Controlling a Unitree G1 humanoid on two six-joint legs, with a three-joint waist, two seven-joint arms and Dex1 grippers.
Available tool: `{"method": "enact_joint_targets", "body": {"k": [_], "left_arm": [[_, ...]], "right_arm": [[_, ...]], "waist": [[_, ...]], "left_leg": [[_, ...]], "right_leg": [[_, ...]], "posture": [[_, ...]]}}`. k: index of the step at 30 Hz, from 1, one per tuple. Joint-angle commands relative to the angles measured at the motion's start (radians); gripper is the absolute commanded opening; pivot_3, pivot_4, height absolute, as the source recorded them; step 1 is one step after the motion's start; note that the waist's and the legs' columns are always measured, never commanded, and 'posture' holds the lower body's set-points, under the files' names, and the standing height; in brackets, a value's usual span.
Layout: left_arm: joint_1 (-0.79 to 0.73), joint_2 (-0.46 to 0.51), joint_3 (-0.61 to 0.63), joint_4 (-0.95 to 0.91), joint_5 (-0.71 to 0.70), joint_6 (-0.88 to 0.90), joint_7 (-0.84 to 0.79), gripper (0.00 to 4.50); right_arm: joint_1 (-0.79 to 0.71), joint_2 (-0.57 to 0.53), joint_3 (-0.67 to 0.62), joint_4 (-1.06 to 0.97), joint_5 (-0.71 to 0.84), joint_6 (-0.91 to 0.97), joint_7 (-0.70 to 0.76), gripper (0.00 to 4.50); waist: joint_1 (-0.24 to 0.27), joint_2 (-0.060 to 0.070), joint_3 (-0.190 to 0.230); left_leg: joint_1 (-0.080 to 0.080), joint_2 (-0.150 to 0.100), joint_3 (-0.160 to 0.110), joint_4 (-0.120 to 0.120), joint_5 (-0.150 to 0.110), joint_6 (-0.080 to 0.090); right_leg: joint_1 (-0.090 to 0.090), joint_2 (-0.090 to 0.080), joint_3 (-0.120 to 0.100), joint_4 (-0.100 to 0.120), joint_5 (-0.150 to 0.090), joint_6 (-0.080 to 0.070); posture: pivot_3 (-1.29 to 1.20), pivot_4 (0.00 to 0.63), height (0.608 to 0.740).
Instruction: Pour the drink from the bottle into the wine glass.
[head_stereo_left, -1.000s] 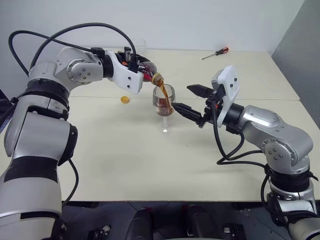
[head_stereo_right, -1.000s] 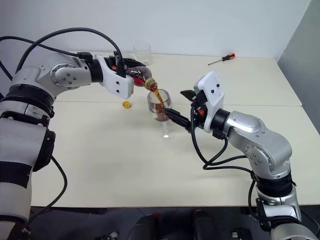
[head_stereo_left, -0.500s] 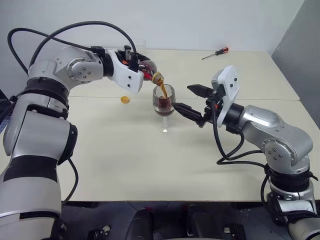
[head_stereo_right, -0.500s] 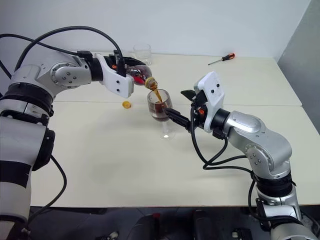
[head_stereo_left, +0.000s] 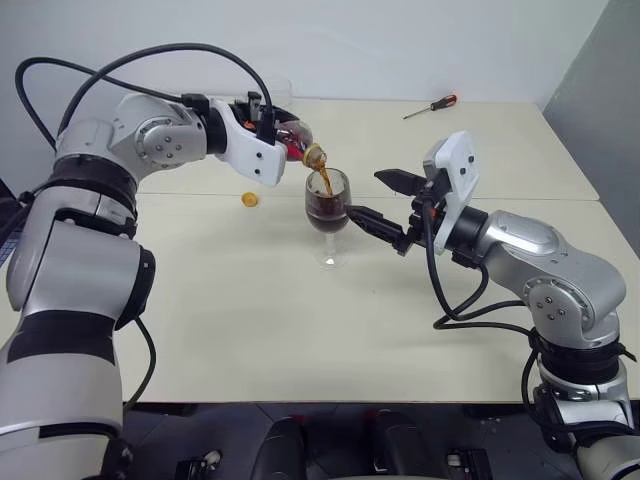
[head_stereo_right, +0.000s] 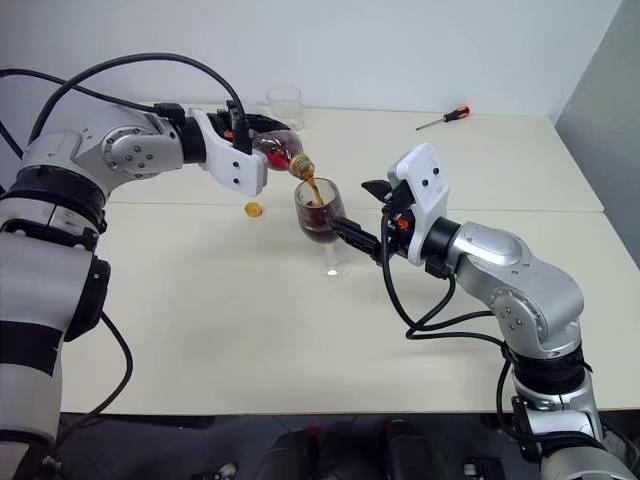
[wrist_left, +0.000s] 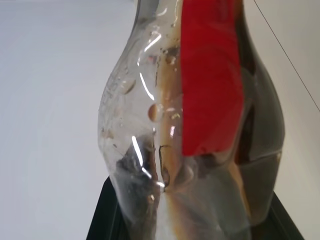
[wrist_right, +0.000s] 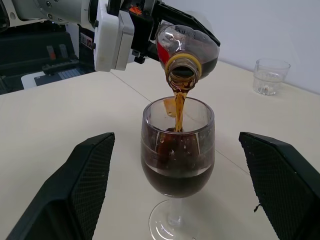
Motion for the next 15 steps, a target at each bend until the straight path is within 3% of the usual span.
{"method": "enact_joint_targets", "body": {"k": [1,10,15], "left_arm": [[-0.045,0.016,0.005,-0.011,-0.006,-0.006,0.021,1.28],[-0.045,0.009,0.013,-0.009,-0.016,-0.008,0.011,1.28],[-0.002,-0.019,0.067,0.003,-0.123,-0.020,-0.105,1.28]], "right_arm": [[-0.002,-0.002,-0.017,-0.038,0.008,-0.003,0.003,4.27],[0.005,0.004,-0.019,-0.049,0.016,0.007,-0.004,4.27],[0.007,0.005,-0.022,-0.049,0.015,0.009,-0.007,4.27]], "waist": [[0.000,0.000,0.000],[0.000,0.000,0.000],[0.000,0.000,0.000]], "left_leg": [[0.000,0.000,0.000,0.000,0.000,0.000],[0.000,0.000,0.000,0.000,0.000,0.000],[0.000,0.000,0.000,0.000,0.000,0.000]], "right_leg": [[0.000,0.000,0.000,0.000,0.000,0.000],[0.000,0.000,0.000,0.000,0.000,0.000],[0.000,0.000,0.000,0.000,0.000,0.000]], "posture": [[0.00,0.150,0.740],[0.00,0.150,0.740],[0.00,0.150,0.740]]}}
